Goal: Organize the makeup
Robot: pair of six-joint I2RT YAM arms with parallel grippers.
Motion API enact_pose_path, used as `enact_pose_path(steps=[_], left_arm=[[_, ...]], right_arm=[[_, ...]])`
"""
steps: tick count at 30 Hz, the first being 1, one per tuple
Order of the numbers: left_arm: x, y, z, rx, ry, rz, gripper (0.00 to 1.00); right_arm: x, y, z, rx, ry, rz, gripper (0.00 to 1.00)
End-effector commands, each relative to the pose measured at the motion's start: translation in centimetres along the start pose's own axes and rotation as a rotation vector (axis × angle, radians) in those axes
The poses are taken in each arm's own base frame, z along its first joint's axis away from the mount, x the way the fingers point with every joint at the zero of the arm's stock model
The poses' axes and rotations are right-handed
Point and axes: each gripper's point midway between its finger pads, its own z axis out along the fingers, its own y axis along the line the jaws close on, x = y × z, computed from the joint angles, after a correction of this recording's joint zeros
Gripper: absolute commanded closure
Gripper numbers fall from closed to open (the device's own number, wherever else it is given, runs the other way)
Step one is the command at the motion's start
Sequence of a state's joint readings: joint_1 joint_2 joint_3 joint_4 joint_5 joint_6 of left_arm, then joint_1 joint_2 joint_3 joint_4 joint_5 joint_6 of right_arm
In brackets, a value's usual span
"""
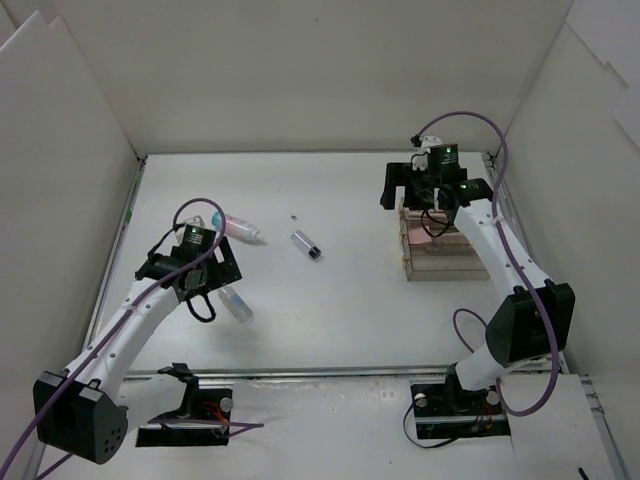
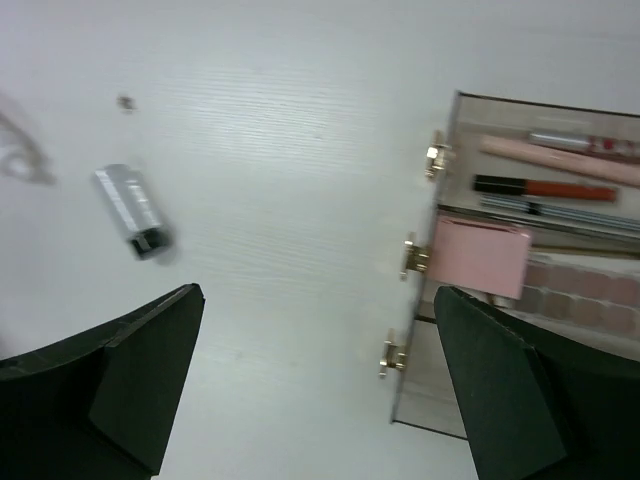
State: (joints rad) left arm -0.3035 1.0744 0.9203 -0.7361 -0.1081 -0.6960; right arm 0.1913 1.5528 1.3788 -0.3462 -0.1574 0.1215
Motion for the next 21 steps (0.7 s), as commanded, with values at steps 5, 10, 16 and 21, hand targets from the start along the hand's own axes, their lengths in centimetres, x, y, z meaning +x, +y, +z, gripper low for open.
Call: enact_pose_path(steps=[5,10,16,21], left_arm=[[1.5,-0.9,1.2,0.001,0.049,-0.134,0.21],[2.9,-0.8,2.1,-0.009,0.081,-0.183,0.23],[3.7,-0.9,3.3,-0.046,0.119,-0.216,0.24],[4.7,-1.0,4.2,-0.068,0.144,-0.228,0.26]], right_arm=[[-3.7,6.6,-3.2,-0.342,-0.054,0.137,0.02],[-2.9,6.1,-3.2,-0.122,-0.114,0.034,0.02],[-2.3,4.0,-4.4,0.069,-0.161,0.074,0.02],[-1.4,3.5,-4.6,-0.004,-0.129,0.128,0.02]])
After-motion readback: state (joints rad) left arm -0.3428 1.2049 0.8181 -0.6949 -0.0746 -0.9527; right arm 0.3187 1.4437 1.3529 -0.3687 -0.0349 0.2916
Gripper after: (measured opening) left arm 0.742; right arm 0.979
